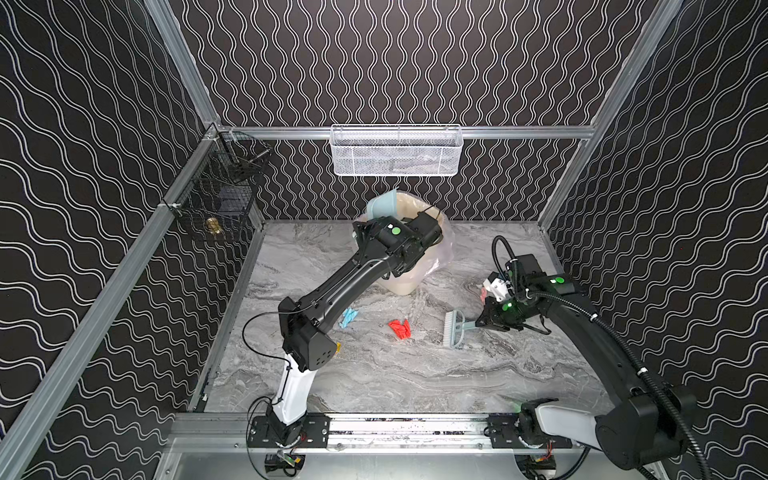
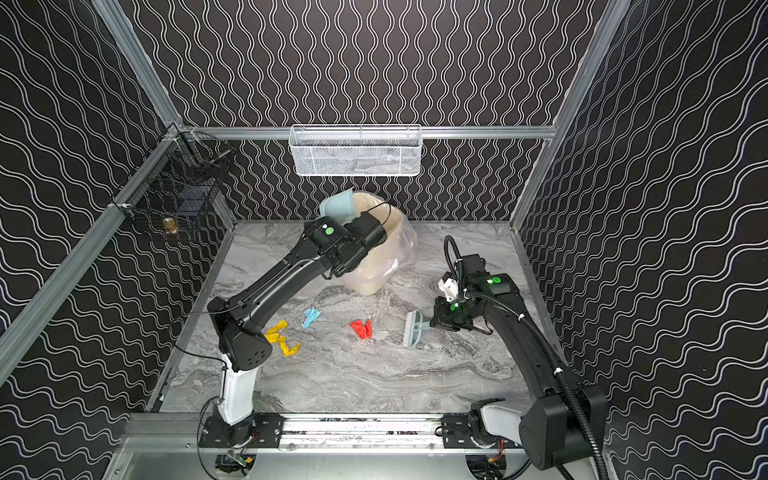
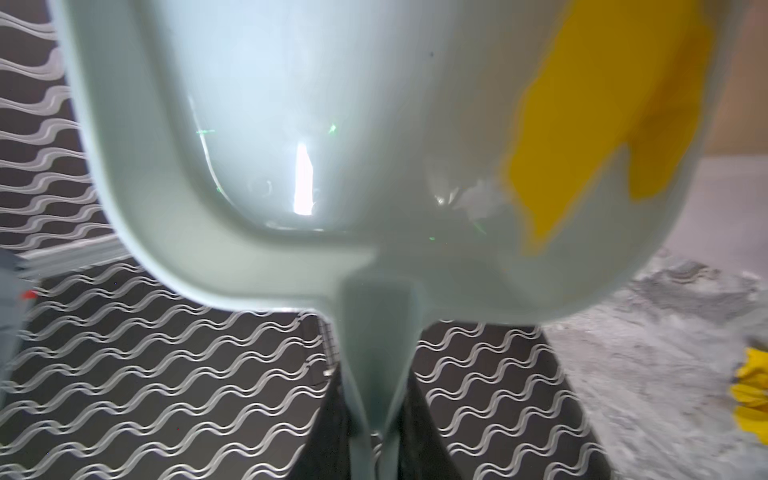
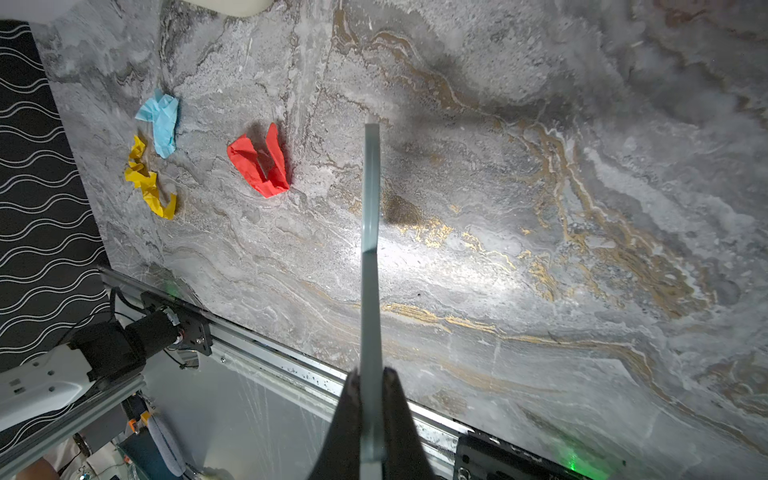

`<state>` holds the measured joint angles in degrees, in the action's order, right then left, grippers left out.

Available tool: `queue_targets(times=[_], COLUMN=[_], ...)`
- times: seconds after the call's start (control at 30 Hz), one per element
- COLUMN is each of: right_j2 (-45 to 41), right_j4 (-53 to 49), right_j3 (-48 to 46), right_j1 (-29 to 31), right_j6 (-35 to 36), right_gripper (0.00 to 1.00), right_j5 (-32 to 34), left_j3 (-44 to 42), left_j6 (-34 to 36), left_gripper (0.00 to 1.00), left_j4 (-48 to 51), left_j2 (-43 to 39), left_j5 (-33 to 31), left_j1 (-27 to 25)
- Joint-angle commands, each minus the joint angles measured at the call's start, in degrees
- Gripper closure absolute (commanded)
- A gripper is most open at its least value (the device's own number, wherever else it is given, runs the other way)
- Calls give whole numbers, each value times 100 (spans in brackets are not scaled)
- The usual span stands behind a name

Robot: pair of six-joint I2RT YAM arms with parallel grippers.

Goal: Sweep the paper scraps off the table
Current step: 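Tip the dustpan over the bin with the left gripper to empty it, then bring the dustpan down beside the pink scrap while the right lowers the brush behind it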

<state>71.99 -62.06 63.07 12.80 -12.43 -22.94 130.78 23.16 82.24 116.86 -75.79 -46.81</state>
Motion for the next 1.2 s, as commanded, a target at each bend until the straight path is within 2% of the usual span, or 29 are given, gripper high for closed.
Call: queue_targets(times=[0.0,0.17,0.33,0.47,0.63,0.83,1.07,1.17], right_j2=[-35,-87,-140,-123,-50,50,151,250], right_j4=[115,173,195,147,-48,-259,-245,-199], right_j3=[-29,-92,-101,11,361,950,1519,1665], right_j1=[27,30,30,28,30,6,-223,-274], right_j6=[-3,-12,-16,27,171,332,424,507], right_gripper=[100,100,100,100,100,100,100,100], right_j5=[17,24,34,132,601,1652,2932,3454], left_j3=[-31,-207,-282,-275,-135,640,286,-75], left_j6=[636,1126,1161,874,83,-1625,-2668,-2894], left_gripper=[100,100,100,100,100,100,100,100], left_j4=[-346,-666,-711,-686,-631,387,352,152], left_j2=[-21,-108,-207,-273,-348,-121,-319,-449], left_j5=[-435,-454,-387,-255,72,1192,2804,3426], left_j1=[-8,-4,-4,-12,-230,-540,-1026,-1287])
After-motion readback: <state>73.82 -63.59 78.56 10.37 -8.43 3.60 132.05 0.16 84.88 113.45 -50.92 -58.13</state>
